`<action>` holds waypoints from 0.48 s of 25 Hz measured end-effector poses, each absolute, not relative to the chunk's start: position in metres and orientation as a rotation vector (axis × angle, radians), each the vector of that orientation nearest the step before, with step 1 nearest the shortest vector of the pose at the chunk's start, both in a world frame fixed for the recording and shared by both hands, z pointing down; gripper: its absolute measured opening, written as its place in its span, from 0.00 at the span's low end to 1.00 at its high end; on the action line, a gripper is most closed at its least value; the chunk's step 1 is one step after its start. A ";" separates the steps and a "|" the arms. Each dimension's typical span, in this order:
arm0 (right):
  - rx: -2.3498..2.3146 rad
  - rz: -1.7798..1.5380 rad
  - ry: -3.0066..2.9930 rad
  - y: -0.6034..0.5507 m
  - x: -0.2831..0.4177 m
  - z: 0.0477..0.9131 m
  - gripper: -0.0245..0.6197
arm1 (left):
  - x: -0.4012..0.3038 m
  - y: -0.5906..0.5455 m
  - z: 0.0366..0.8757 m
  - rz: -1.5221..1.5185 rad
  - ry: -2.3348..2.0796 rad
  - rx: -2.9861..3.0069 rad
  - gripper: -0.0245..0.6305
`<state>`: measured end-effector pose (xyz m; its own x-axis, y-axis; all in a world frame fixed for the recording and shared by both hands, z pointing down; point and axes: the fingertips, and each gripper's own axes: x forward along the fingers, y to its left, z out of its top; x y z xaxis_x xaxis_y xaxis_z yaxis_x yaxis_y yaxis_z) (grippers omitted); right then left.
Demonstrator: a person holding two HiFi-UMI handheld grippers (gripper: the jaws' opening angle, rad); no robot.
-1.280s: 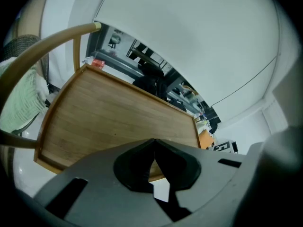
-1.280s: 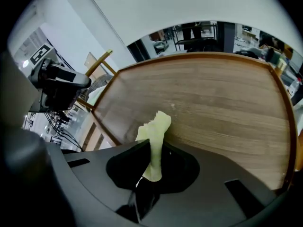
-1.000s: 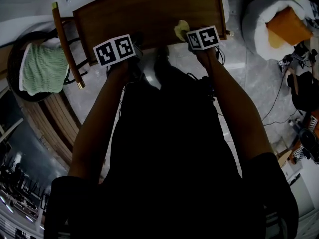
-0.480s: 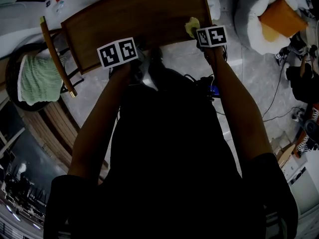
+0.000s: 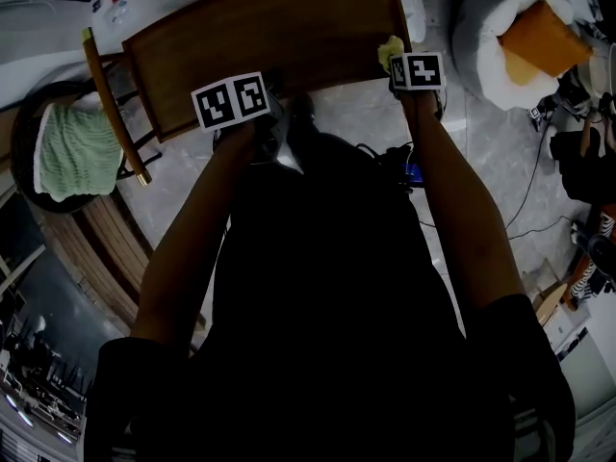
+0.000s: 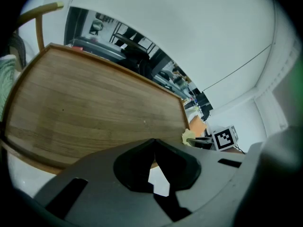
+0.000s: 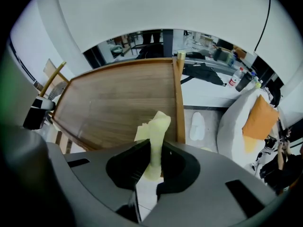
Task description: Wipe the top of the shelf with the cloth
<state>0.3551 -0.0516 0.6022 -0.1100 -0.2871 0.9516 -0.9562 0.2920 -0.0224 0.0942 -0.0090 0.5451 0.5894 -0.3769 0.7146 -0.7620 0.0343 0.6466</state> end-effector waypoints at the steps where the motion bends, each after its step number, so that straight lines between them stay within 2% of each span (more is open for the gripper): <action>1: 1.166 0.896 -1.608 -0.051 0.355 0.603 0.11 | 0.090 -0.008 0.543 0.378 -0.990 1.575 0.06; 6: 1.187 1.019 -1.804 -0.069 0.329 0.577 0.11 | 0.060 -0.010 0.523 0.324 -1.022 1.589 0.06; 9: 1.163 1.051 -2.156 -0.105 0.260 0.510 0.11 | 0.037 -0.016 0.503 0.276 -1.039 1.620 0.06; 12: 0.948 1.010 -2.594 -0.119 0.165 0.413 0.11 | 0.016 -0.023 0.473 0.187 -1.037 1.673 0.06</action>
<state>0.1652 -0.1188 0.4129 -0.7739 -0.4946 0.3956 -0.6319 0.5606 -0.5352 0.0161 -0.0234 0.4730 0.6036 -0.5324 0.5935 -0.7063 -0.0117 0.7078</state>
